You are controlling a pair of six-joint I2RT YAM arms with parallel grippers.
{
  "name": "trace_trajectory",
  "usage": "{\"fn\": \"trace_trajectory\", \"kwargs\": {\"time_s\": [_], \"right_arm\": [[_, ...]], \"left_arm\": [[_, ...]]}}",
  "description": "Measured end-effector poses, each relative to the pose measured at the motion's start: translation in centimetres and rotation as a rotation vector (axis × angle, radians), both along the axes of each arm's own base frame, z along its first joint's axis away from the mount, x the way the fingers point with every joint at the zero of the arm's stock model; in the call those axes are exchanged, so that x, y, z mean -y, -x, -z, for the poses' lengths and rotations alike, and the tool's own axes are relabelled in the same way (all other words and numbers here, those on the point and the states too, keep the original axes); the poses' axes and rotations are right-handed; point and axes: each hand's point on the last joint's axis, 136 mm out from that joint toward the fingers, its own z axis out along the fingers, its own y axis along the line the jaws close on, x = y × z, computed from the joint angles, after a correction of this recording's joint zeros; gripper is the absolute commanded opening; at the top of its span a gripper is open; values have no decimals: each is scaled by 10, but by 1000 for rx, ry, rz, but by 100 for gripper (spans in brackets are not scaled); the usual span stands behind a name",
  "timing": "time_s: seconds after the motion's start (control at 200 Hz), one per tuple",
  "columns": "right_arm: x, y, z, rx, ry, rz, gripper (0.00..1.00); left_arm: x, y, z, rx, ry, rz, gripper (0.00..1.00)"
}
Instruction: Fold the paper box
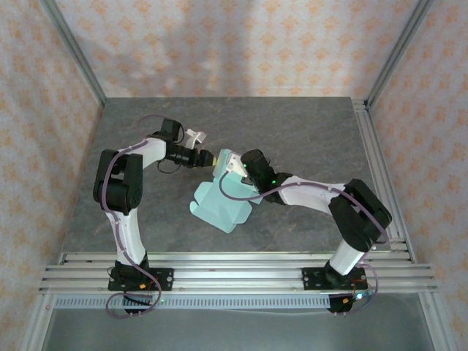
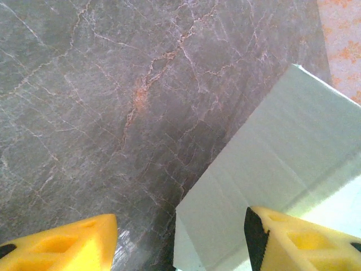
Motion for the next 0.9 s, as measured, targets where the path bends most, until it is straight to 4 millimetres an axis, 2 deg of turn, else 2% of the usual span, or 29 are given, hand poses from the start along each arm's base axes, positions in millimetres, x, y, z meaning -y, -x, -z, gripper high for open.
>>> {"fn": "trace_trajectory", "kwargs": {"time_s": [0.205,0.591,0.901], "right_arm": [[5,-5,7,28,80,12,0],[-4,-14,-7,167,159,-1,0],[-6,-13,-2,235,238,-21,0]], "left_arm": [[0,3,3,-9,0,0,63],[0,3,3,-9,0,0,63],[0,3,3,-9,-1,0,63]]}}
